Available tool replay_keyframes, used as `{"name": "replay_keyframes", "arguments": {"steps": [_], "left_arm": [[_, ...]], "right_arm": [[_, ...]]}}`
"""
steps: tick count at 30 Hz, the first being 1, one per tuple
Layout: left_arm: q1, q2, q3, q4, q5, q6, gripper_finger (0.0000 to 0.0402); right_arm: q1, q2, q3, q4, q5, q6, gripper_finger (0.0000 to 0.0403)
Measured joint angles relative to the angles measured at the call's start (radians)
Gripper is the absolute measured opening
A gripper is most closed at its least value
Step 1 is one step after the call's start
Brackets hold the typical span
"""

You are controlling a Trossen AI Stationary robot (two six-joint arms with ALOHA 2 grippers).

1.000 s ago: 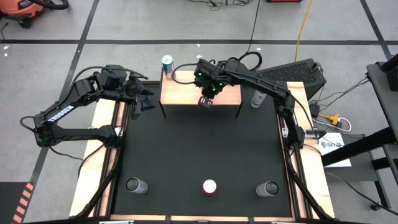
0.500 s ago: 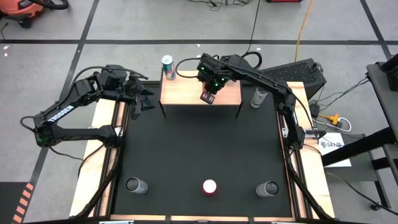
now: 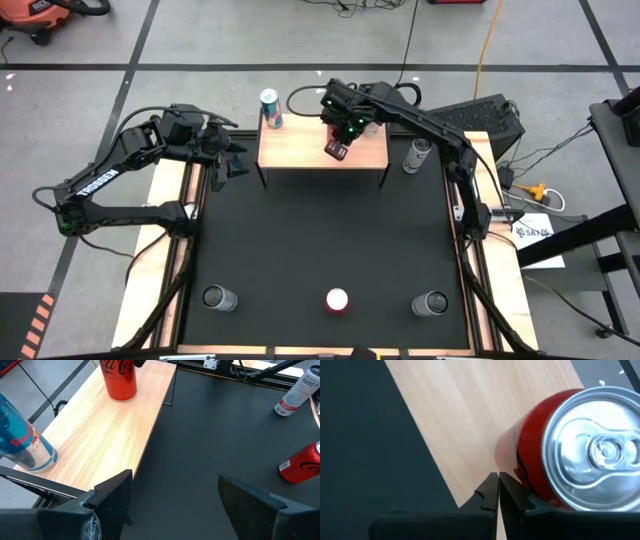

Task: Place canned beverage on shelf
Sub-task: Put the top red black soda can on the shelf

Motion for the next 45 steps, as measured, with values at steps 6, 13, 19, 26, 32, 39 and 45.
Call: {"name": "replay_keyframes", "arguments": {"steps": [6,13,19,26,32,39,45], "left_arm": [[0.000,0.000,0.000,0.000,-0.001,0.000,0.0299],[0.000,0.000,0.000,0.000,-0.001,0.000,0.0299],[0.000,0.000,0.000,0.000,-0.001,0.000,0.0299],[0.000,0.000,0.000,0.000,-0.001,0.000,0.0299],[0.000,0.000,0.000,0.000,-0.001,0.000,0.0299],[0.000,0.000,0.000,0.000,-0.002,0.000,0.0299],[0.000,0.000,0.000,0.000,-0.012,0.000,0.0299]], "right_arm": [[-0.015,0.000,0.000,0.001,-0.001,-0.004,0.0000],[-0.031,0.000,0.000,0.004,-0.001,0.002,0.0000],[-0.025,0.000,0.000,0.005,-0.001,0.000,0.0000],[0.004,0.000,0.000,0.014,-0.053,0.004,0.0000],[0.020,0.000,0.000,0.042,-0.054,0.007,0.0000],[0.022,0.030,0.000,0.020,-0.055,0.005,0.0000],[0.037,0.068,0.000,-0.014,-0.052,-0.071,0.0000]]}}
